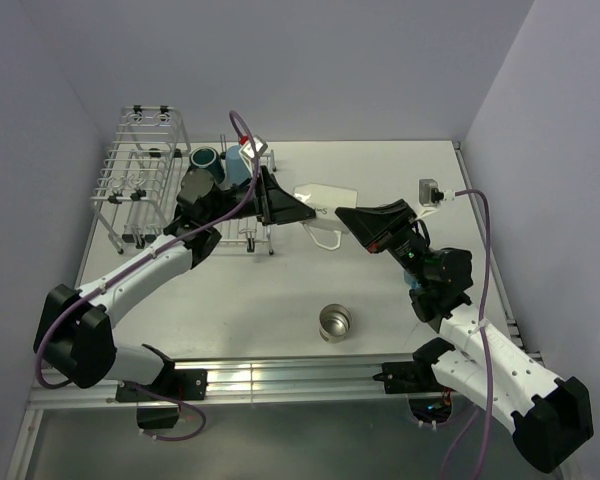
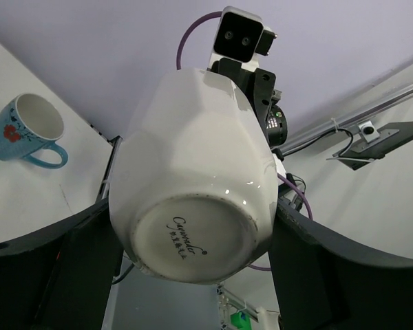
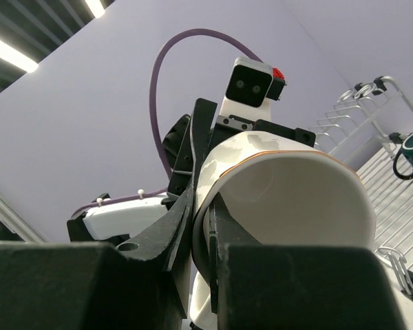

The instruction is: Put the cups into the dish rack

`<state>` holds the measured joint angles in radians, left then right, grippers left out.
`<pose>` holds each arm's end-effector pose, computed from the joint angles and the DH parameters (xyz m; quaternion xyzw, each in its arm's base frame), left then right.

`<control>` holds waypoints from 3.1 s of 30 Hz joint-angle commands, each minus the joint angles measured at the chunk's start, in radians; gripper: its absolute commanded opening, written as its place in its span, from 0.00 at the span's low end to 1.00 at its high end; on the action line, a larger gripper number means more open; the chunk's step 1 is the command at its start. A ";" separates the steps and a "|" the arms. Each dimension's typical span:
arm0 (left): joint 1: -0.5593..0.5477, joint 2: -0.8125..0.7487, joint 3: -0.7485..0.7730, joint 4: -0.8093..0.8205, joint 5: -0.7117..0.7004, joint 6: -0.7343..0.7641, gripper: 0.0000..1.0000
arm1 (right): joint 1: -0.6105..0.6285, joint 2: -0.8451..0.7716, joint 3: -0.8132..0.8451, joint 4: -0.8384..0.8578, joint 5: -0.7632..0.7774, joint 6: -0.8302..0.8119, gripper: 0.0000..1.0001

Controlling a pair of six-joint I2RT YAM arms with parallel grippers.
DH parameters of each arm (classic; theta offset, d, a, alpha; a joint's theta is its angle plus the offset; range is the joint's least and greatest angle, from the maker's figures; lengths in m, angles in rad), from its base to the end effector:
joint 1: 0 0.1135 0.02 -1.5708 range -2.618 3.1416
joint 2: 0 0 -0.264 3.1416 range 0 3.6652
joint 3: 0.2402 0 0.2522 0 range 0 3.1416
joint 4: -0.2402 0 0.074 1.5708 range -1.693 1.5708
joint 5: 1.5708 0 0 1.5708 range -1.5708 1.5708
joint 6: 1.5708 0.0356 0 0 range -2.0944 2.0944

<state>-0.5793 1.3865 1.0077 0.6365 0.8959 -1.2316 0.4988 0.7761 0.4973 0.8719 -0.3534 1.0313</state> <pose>0.2479 -0.1954 0.3627 0.1487 0.6311 -0.7249 0.2328 0.1457 0.0934 0.3487 -0.0281 0.4868 0.6615 0.5698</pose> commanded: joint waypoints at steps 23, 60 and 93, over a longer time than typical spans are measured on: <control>-0.021 -0.102 0.089 -0.172 -0.130 0.184 0.00 | 0.003 -0.074 0.057 -0.070 0.025 -0.112 0.41; 0.216 -0.216 0.258 -0.763 -0.485 0.524 0.00 | 0.001 -0.158 0.032 -0.411 0.191 -0.244 0.56; 0.134 0.178 0.387 -0.848 -1.229 0.744 0.00 | 0.001 -0.147 0.026 -0.519 0.188 -0.335 0.56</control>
<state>-0.4244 1.5661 1.3209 -0.3561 -0.2283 -0.5240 0.4976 0.6312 0.5049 0.3428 -0.1661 0.7246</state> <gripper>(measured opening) 0.767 0.562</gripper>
